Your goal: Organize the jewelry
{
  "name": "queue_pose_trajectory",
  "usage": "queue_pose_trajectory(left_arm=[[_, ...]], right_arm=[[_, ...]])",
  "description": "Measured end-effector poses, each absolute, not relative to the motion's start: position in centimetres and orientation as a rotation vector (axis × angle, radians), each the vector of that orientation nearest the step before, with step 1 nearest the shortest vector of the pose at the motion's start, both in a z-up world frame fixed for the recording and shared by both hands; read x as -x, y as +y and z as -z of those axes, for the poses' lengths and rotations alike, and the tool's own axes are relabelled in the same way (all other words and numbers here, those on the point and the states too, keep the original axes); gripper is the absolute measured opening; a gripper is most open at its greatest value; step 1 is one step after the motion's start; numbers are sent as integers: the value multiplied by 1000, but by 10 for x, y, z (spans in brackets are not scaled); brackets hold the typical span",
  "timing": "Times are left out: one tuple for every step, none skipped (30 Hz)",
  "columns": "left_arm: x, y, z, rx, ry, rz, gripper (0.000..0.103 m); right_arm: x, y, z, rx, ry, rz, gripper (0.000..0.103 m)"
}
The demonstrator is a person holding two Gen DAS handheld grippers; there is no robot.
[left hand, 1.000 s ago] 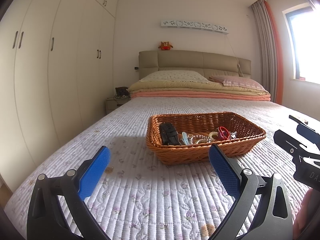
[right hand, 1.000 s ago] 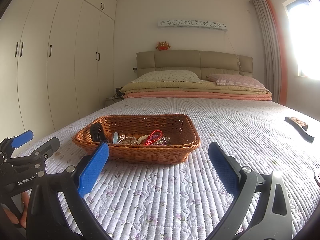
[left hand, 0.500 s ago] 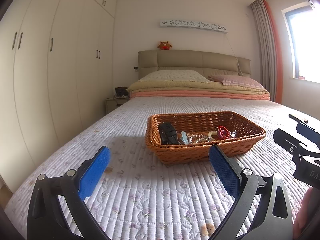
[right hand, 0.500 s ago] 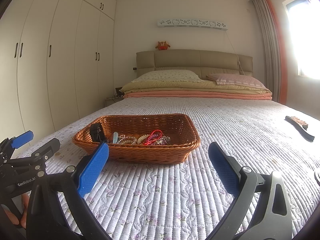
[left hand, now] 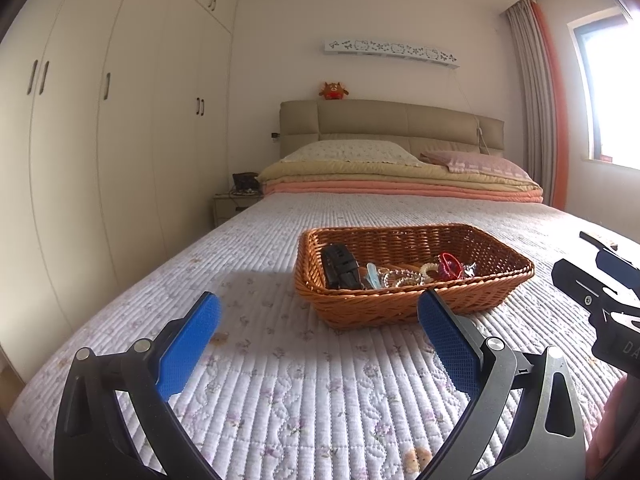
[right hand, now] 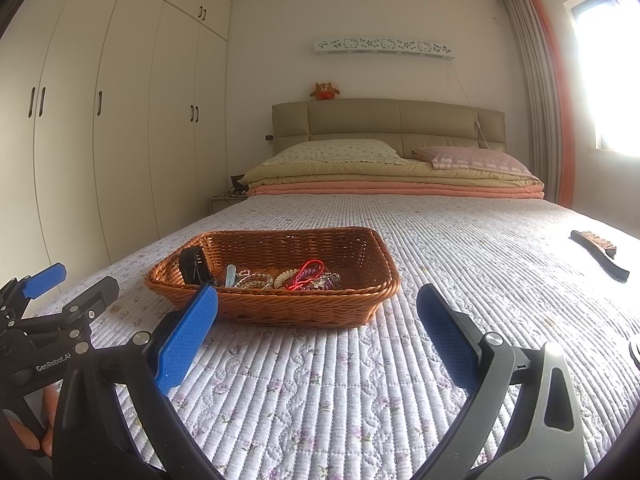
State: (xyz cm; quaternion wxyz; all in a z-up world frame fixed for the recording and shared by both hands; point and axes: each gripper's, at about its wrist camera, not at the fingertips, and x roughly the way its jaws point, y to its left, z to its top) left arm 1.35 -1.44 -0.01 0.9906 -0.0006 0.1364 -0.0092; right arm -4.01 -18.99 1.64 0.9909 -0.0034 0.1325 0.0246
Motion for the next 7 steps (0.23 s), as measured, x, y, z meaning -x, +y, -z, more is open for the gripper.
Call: queue_pose_trajectory(left_arm=[[-14, -13, 0, 8, 279, 14, 96], [-14, -11, 0, 16, 279, 8, 96], [-14, -9, -1, 26, 278, 11, 96], [-14, -7, -1, 32, 278, 12, 96], [-15, -6, -1, 36, 281, 13, 96], [-16, -6, -1, 36, 283, 14, 96], [-16, -6, -1, 37, 285, 15, 96]], right_arm=[[41, -189, -16, 7, 266, -49, 95], [40, -190, -16, 7, 266, -49, 95], [40, -189, -16, 6, 266, -47, 95], [40, -189, -16, 5, 266, -47, 95], [40, -189, -16, 4, 267, -47, 95], [40, -188, -16, 3, 267, -45, 95], [39, -188, -16, 2, 268, -43, 95]])
